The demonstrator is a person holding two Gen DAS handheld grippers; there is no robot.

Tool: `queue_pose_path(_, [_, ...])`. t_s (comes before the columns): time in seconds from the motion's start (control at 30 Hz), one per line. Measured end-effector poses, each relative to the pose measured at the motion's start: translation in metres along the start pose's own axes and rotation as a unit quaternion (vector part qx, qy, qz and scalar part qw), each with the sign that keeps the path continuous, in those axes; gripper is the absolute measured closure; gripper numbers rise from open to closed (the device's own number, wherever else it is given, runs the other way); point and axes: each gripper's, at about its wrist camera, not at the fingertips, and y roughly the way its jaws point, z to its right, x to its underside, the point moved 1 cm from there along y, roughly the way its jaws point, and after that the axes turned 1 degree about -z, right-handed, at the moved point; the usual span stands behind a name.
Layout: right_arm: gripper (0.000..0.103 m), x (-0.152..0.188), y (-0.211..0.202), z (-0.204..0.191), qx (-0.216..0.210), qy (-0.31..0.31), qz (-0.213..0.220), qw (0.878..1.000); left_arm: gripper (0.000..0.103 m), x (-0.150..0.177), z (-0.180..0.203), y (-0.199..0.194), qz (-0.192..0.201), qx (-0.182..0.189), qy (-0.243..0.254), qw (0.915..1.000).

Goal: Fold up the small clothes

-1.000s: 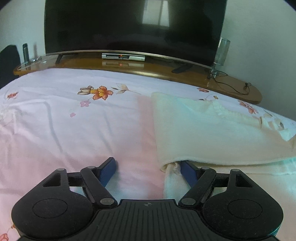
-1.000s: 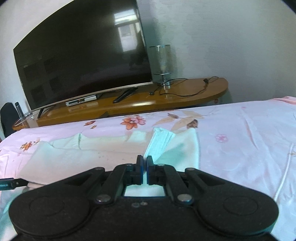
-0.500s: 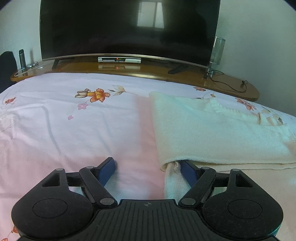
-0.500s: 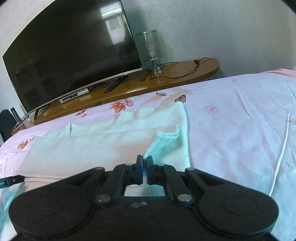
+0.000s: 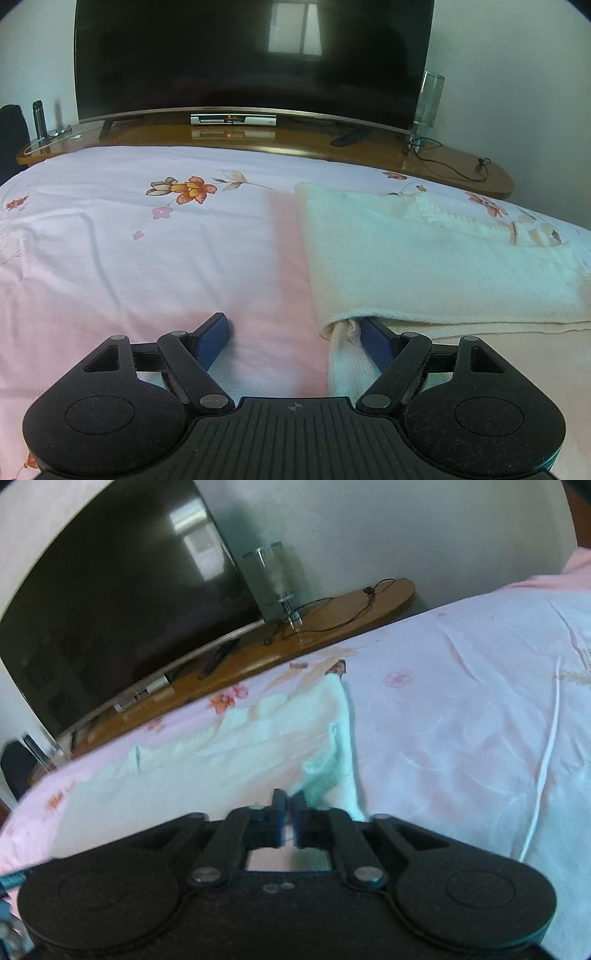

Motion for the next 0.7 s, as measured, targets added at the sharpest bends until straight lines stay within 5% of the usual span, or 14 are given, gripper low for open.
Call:
queue_pose_path(0.37, [0.099,0.010,0.002,0.005,0.013,-0.020,-0.017,1.000,0.026,0.002,0.000,-0.009,-0.013,0.001,0.025,0.9996])
queue_pose_path(0.47, [0.092,0.009,-0.015,0.007,0.027,-0.024,0.010,0.999,0.026,0.006,-0.008,-0.037,0.004,-0.010,0.013,0.9999])
queue_pose_path(0.6, [0.094,0.001,-0.028,0.006,0.019,-0.039,0.041,0.998,0.026,-0.020,0.023,-0.052,0.056,0.039,0.035,0.9970])
queue_pose_path(0.7, [0.094,-0.005,-0.015,-0.011,0.015,-0.068,0.041,0.997,0.026,-0.029,0.060,-0.018,0.029,0.059,0.064,0.9958])
